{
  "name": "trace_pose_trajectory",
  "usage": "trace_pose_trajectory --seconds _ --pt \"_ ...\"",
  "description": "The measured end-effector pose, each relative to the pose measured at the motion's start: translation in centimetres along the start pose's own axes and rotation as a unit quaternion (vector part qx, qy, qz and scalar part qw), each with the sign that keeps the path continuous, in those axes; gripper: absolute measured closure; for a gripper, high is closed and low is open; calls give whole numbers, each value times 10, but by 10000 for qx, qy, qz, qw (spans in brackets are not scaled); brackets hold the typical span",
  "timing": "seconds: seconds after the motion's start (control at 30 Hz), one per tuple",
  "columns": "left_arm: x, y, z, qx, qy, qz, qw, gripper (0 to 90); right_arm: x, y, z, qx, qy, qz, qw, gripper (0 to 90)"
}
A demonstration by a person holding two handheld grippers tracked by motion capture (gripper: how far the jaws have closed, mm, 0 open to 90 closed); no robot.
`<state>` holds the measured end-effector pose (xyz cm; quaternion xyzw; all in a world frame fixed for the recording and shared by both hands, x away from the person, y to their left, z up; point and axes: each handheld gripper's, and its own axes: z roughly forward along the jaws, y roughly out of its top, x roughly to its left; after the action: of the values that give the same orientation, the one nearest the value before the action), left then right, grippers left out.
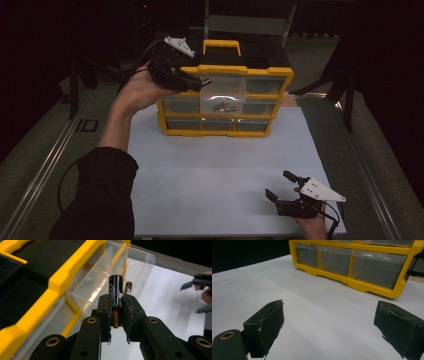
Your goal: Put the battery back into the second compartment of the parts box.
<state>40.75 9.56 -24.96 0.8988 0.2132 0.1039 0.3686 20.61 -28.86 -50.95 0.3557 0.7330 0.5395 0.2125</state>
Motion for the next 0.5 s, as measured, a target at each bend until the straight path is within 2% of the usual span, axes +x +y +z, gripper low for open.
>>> trace_pose_trajectory --seconds 0.17,0.37,0.4,0.43,0.47,0.5 --pt "0 3 9 58 124 -62 9999 778 0 0 -1 -4 -7 40 10000 87" --pt "0 7 18 -12 118 -114 9999 769 0 0 -1 -12 -19 32 10000 87" --pt "1 5 17 -144 167 -236 9995 703 -1 0 -1 -12 -15 29 10000 87" --pt "1 5 17 -144 167 -236 9995 546 -1 0 -2 -18 -21 29 10000 87" --pt "0 4 16 -257 348 -258 9987 546 -1 0 -2 -18 -21 29 10000 87" --pt "0 2 15 -289 432 -310 9982 286 -1 0 -2 -31 -22 24 10000 87"
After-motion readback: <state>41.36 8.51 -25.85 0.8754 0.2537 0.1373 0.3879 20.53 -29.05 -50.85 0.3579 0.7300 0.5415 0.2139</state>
